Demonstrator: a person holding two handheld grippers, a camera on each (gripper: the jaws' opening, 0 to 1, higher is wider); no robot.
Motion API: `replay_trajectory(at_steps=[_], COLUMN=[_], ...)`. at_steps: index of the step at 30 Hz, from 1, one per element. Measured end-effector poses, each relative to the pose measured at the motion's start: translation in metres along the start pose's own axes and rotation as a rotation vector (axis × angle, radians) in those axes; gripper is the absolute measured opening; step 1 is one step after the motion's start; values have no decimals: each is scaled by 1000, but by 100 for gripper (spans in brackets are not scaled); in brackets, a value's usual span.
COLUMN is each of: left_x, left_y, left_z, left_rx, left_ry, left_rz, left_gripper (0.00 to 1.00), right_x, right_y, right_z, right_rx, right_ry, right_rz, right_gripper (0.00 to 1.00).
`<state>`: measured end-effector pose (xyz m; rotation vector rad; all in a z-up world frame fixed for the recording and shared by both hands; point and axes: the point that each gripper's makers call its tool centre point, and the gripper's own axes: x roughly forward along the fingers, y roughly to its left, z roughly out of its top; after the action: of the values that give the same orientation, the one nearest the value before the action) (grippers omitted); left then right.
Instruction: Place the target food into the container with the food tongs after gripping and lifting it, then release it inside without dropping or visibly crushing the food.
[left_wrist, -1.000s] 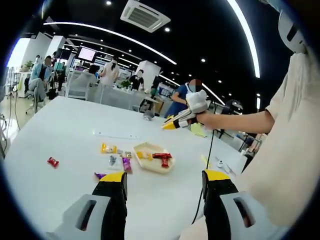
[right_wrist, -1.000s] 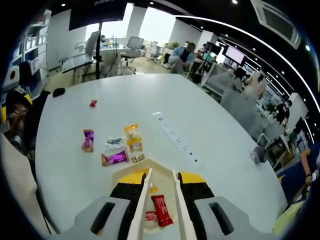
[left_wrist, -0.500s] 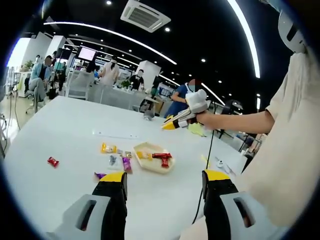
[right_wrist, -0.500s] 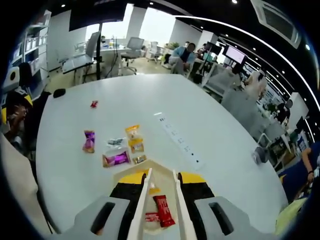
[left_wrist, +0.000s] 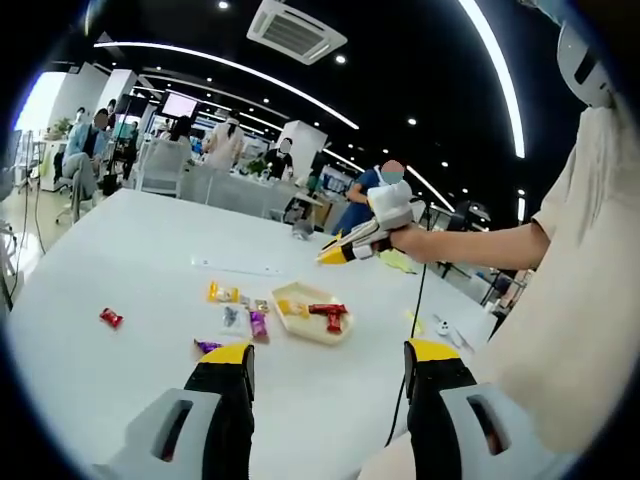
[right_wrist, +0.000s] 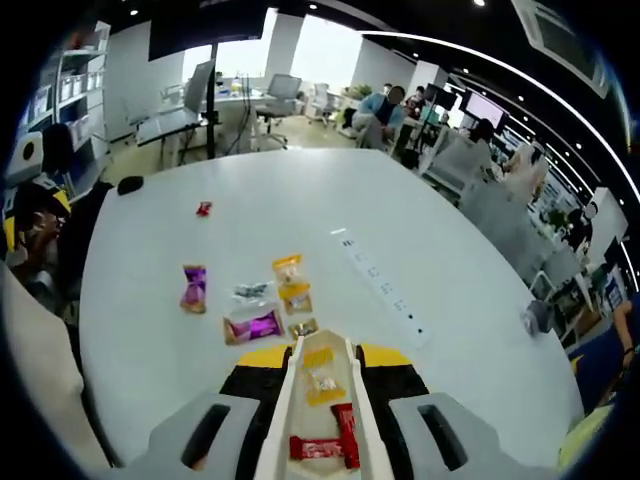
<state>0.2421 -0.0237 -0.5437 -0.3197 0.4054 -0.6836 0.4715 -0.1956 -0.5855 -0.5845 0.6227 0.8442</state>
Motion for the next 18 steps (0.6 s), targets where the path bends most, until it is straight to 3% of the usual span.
replay_trajectory(at_steps=[18], left_x=[-6], left_y=[5], left_z=[-4], left_rx=[-22], left_ry=[-11], left_rz=[28], left_gripper=[60], right_x=[31], right_y=[42], right_z=[21], right_rx=[-41], right_ry=[-10], right_rz=[92], right_gripper=[25])
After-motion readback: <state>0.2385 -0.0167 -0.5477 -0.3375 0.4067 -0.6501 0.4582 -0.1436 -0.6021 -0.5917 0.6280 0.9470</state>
